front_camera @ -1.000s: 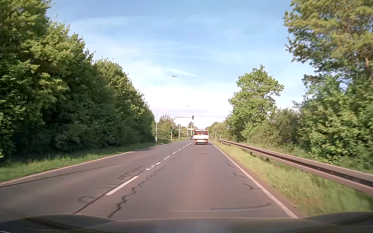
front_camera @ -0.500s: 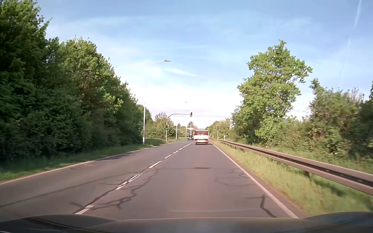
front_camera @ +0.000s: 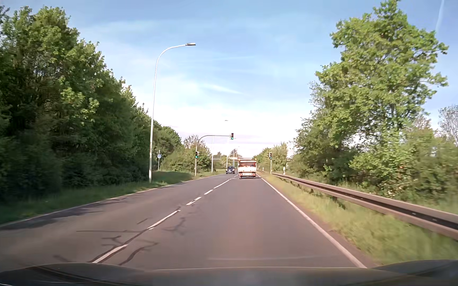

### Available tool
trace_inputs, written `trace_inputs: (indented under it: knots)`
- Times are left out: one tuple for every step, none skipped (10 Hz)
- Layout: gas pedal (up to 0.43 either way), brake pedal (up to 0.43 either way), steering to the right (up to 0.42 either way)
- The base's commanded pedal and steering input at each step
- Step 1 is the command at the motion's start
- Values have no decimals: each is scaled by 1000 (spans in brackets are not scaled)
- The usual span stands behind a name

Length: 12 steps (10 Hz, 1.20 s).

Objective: Follow the waypoints while adhering to traffic rules and regulations

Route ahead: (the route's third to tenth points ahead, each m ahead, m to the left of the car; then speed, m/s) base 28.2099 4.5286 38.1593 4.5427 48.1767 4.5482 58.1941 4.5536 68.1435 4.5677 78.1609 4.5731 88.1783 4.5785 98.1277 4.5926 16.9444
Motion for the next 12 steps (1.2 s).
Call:
trace_inputs:
  knots:
    - [39,0,0]
    - [39,0,0]
    - [39,0,0]
    - [39,0,0]
    - [39,0,0]
    - [39,0,0]
    - [39,0,0]
    - [39,0,0]
    - [39,0,0]
    - [39,0,0]
    - [39,0,0]
    - [39,0,0]
